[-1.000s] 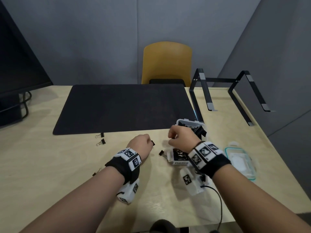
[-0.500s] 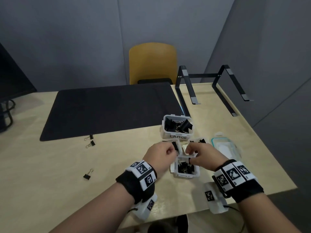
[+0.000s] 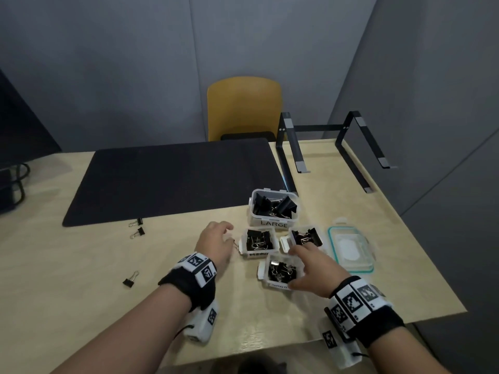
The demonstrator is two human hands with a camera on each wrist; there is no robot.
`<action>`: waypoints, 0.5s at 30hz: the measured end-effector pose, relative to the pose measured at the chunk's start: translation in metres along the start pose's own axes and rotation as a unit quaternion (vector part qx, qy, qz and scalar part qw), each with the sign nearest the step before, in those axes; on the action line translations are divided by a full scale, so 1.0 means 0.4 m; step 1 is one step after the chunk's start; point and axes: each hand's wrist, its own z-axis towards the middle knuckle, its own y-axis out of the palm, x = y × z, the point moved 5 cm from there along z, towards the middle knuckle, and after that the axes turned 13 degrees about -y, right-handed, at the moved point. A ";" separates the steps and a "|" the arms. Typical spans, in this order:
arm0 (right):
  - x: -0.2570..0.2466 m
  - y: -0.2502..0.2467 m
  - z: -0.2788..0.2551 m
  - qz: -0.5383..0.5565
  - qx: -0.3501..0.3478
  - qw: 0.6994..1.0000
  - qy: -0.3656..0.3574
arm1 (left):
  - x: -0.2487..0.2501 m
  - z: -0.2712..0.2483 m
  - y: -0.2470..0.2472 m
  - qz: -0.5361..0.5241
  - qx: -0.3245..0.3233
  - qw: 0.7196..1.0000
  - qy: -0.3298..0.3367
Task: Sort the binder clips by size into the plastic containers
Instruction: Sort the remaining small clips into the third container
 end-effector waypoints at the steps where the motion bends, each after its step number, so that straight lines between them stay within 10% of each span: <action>1: -0.001 0.004 -0.001 0.006 0.000 1.000 -0.002 | -0.020 0.007 0.012 0.020 -0.010 1.000 -0.022; 15: -0.018 -0.005 0.021 -0.074 -0.024 0.997 -0.014 | -0.013 0.008 0.051 0.154 0.002 0.987 -0.046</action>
